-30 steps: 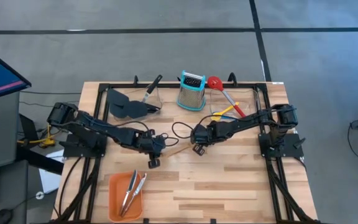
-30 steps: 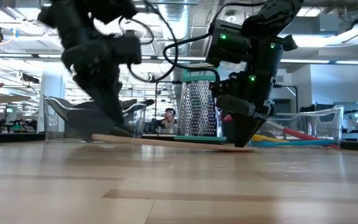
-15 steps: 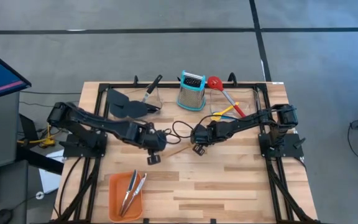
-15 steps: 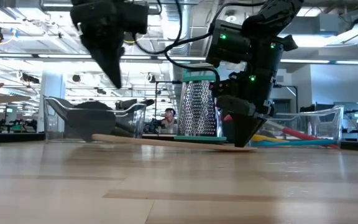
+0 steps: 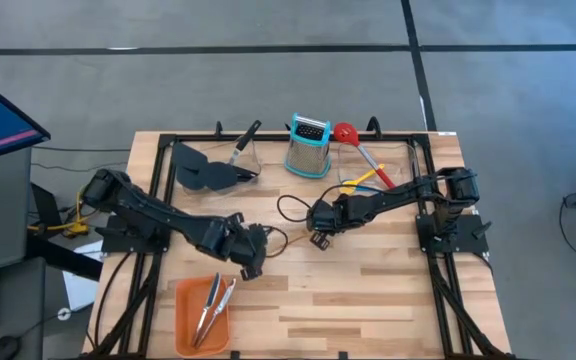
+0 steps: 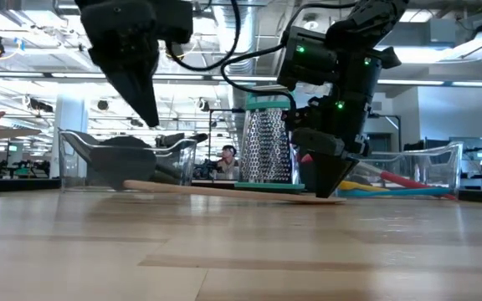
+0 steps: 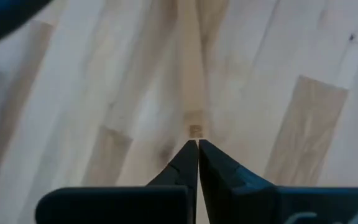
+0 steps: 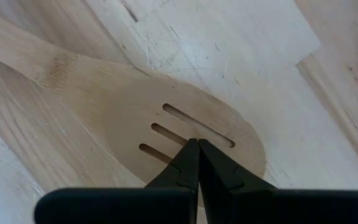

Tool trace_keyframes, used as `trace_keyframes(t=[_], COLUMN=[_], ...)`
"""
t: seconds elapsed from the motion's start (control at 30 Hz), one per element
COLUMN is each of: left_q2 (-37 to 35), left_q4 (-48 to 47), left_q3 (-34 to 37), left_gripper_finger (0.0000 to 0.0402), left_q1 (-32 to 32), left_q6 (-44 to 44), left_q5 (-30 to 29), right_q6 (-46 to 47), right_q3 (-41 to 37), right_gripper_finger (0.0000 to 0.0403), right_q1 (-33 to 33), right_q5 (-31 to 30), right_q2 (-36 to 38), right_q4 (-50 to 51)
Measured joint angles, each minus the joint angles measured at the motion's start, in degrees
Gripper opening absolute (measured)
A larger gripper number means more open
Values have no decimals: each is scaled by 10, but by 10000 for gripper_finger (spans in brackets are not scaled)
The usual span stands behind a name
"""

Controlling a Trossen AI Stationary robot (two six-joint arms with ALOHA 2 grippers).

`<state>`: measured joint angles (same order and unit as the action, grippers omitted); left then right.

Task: Pick & Place Kitchen Items
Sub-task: Put the wooden slotted serving spoon into the right transparent bin

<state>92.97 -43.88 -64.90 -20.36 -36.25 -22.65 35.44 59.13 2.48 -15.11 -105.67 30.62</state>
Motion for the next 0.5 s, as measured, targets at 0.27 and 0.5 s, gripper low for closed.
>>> trace_keyframes(t=[0.27,0.5], left_q2=[75,77], left_q4=[23,24], left_q3=[-12,-19], left_gripper_finger=[1,1], left_q1=[14,39], left_q6=[13,15], left_q5=[75,82], right_q6=[0,0], right_q3=[0,0], right_gripper_finger=[0,0], right_q1=[0,1], right_q5=[-2,-3], right_q2=[0,0], right_q4=[-6,-11])
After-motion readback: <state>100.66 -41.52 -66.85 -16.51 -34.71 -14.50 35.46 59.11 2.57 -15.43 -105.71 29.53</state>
